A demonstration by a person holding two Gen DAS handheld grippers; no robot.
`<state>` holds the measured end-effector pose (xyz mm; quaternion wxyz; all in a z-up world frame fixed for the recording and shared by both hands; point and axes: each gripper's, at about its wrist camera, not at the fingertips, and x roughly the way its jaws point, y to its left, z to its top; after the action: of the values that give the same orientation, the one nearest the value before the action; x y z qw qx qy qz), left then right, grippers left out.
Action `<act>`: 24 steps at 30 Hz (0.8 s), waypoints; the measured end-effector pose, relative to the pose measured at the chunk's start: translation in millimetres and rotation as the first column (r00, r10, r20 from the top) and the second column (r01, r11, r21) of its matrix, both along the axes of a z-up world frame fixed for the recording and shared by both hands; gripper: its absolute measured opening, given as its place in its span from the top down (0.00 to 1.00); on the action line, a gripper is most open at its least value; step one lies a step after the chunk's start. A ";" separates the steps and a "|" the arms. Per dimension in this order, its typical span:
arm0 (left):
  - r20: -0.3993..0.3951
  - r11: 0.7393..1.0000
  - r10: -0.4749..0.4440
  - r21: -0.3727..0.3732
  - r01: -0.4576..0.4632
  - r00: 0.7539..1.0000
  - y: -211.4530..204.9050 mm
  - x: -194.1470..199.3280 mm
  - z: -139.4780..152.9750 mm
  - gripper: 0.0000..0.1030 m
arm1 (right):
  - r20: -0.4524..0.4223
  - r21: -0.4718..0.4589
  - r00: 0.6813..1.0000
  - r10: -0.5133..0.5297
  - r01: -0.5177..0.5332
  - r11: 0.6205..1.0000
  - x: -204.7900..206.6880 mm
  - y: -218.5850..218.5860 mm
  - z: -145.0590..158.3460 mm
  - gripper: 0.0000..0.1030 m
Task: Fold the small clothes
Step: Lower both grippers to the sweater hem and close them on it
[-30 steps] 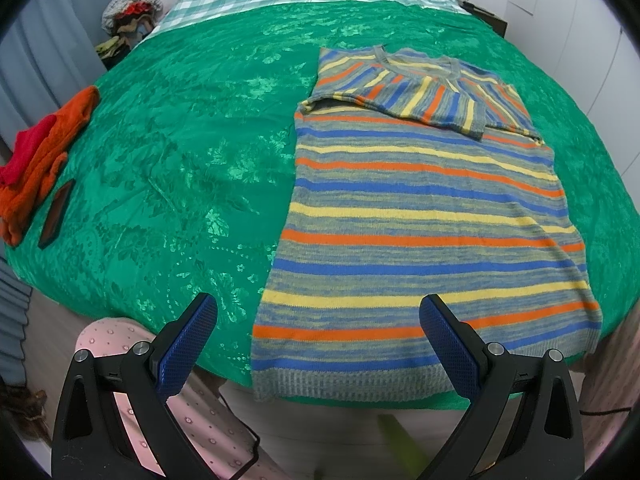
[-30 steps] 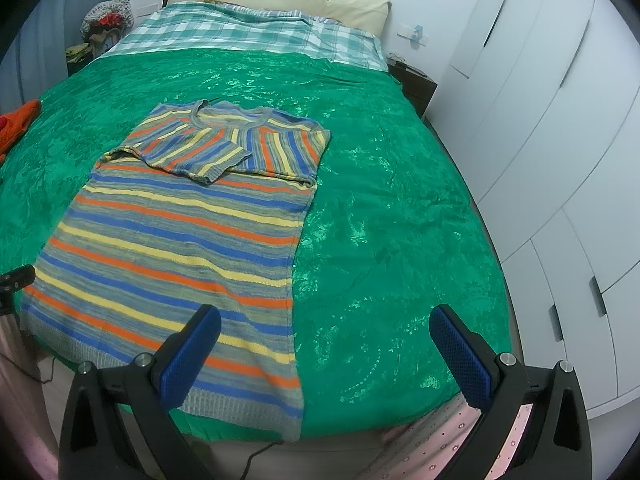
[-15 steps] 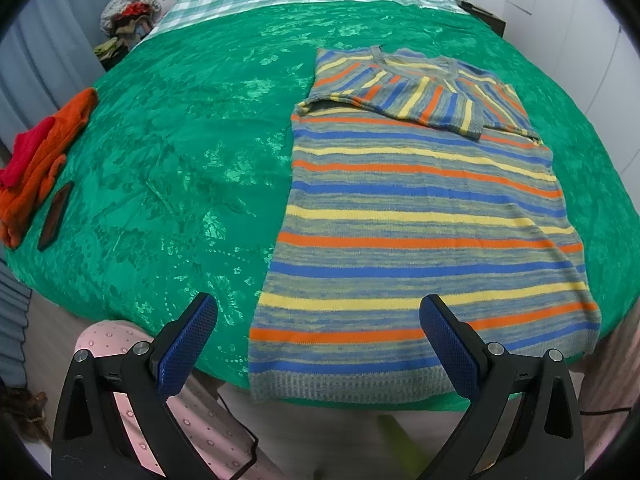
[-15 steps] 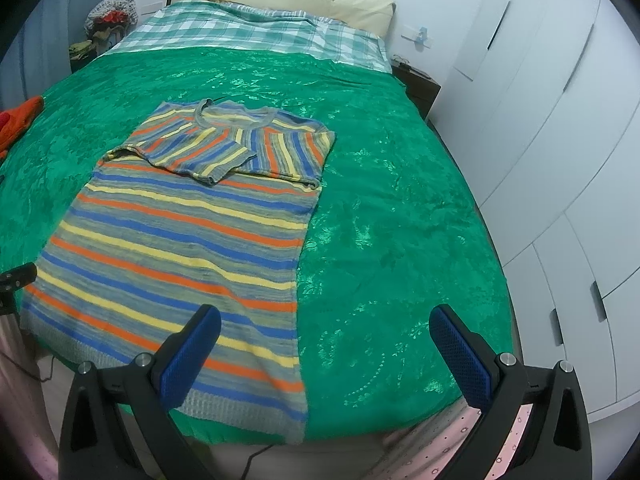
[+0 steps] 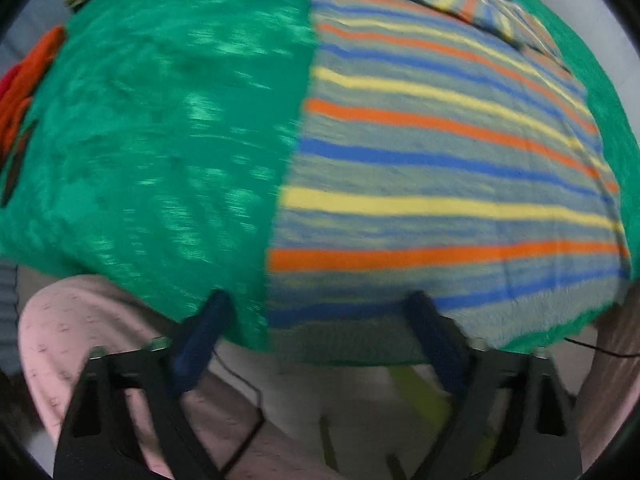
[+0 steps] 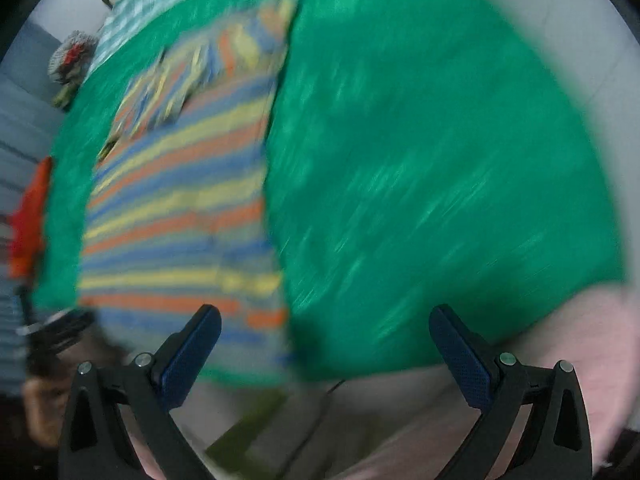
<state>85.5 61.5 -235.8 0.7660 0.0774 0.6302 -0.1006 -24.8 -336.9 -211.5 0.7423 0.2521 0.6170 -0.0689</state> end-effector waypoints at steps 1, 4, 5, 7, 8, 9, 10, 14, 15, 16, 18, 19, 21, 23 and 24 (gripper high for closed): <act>-0.005 1.000 -0.007 -0.002 0.007 1.000 -3.1 -0.5 -1.8 0.23 | -0.028 0.040 1.000 0.004 -0.003 0.999 -1.1 5.9 -12.9 0.07; -0.027 1.000 -0.001 -0.030 0.000 1.000 -2.7 0.0 -4.5 0.51 | -0.084 0.106 0.996 0.041 -0.032 0.994 1.0 22.2 -39.6 0.20; -0.039 0.999 0.008 -0.033 -0.010 0.999 -0.9 0.3 -5.8 0.67 | -0.091 0.116 0.994 0.059 -0.049 0.992 1.0 27.0 -44.2 0.43; -0.070 0.999 0.019 -0.037 -0.022 0.997 4.5 1.9 -7.0 0.95 | -0.090 0.160 0.993 0.074 -0.059 0.985 -0.9 29.1 -48.3 0.94; -0.074 0.998 0.019 -0.052 -0.023 0.997 7.2 2.1 -4.3 0.95 | -0.095 0.207 0.994 0.058 -0.037 0.978 -3.6 25.3 -49.0 0.95; -0.087 0.996 0.020 -0.083 -0.027 0.996 11.6 2.7 2.3 0.96 | -0.090 0.232 0.995 0.044 -0.022 0.973 -7.0 21.1 -46.1 0.95; -0.100 0.992 0.027 -0.118 -0.038 0.995 17.0 3.7 7.0 0.96 | -0.078 0.244 0.996 0.038 -0.018 0.970 -9.0 17.7 -40.6 0.95; -0.099 0.959 0.050 -0.272 -0.076 0.994 29.2 34.4 43.8 0.96 | 0.018 0.345 0.998 -0.052 0.043 0.938 -7.9 -1.1 -14.2 0.95; -0.085 0.951 0.051 -0.302 -0.074 0.995 28.2 48.4 52.4 0.96 | 0.053 0.373 0.995 -0.086 0.060 0.926 -2.6 -7.6 -7.4 0.95; -0.068 0.943 0.056 -0.325 -0.075 0.996 24.8 67.5 60.5 0.96 | 0.092 0.397 0.988 -0.121 0.075 0.915 7.4 -15.4 -0.6 0.95; -0.022 0.935 0.071 -0.348 -0.074 0.997 15.7 111.6 70.3 0.96 | 0.152 0.413 0.973 -0.173 0.096 0.905 30.4 -30.0 8.4 0.95; -0.001 0.935 0.078 -0.346 -0.073 0.997 12.2 131.2 72.8 0.96 | 0.185 0.409 0.963 -0.198 0.107 0.906 47.3 -38.9 12.4 0.95; 0.034 0.932 0.101 -0.353 -0.083 0.994 -0.6 173.5 74.2 0.96 | 0.230 0.397 0.942 -0.243 0.137 0.908 84.2 -56.8 17.1 0.95; 0.045 0.924 0.119 -0.371 -0.094 0.992 -14.0 219.5 74.3 0.96 | 0.258 0.391 0.928 -0.269 0.154 0.907 117.2 -67.4 19.3 0.95; 0.051 0.923 0.127 -0.373 -0.099 0.991 -22.2 244.3 73.4 0.96 | 0.268 0.383 0.924 -0.271 0.156 0.911 137.6 -76.2 21.7 0.95</act>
<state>329.8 39.3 -162.4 0.7941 -0.1009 0.5748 -0.1699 112.8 -413.2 -189.8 0.7613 0.4562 0.4608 0.0026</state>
